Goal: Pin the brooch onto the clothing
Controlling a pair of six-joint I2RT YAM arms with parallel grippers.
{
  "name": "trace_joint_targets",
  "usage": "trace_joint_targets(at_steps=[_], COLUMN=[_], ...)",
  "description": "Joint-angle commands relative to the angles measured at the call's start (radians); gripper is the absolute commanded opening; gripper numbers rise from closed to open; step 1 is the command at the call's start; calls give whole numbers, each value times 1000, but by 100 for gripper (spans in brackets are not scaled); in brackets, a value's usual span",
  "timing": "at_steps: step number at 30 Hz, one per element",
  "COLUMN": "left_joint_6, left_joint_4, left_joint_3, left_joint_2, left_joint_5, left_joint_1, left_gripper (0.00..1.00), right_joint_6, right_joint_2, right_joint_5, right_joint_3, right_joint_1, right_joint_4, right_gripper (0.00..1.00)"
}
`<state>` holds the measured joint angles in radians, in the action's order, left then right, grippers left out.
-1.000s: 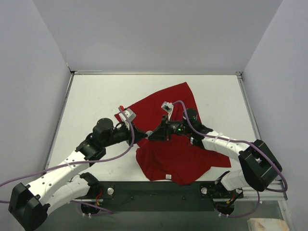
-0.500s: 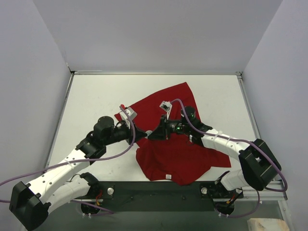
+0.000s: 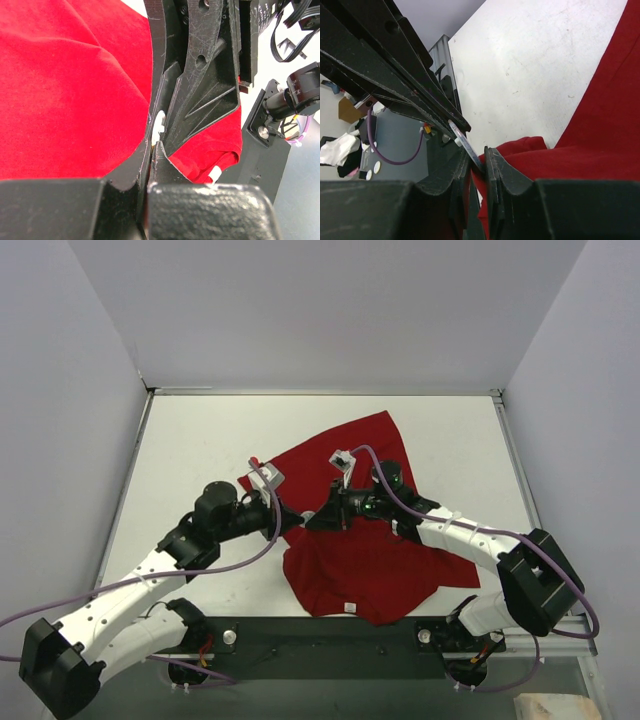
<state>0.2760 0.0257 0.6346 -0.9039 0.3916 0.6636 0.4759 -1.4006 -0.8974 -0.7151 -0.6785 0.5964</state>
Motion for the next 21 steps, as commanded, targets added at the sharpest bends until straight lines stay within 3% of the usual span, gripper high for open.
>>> trace_joint_targets(at_steps=[1, 21], left_joint_6=[29, 58], left_joint_4=[-112, -107], left_joint_3=[8, -64], left_joint_2=[57, 166], left_joint_5=[52, -39], left_joint_1=[19, 18], left_gripper=[0, 0], right_joint_6=[32, 119], right_joint_2=[20, 37], right_joint_5=[75, 38], right_joint_3=[-12, 63], right_joint_1=[-13, 31], right_joint_4=[103, 298], right_gripper=[0, 0])
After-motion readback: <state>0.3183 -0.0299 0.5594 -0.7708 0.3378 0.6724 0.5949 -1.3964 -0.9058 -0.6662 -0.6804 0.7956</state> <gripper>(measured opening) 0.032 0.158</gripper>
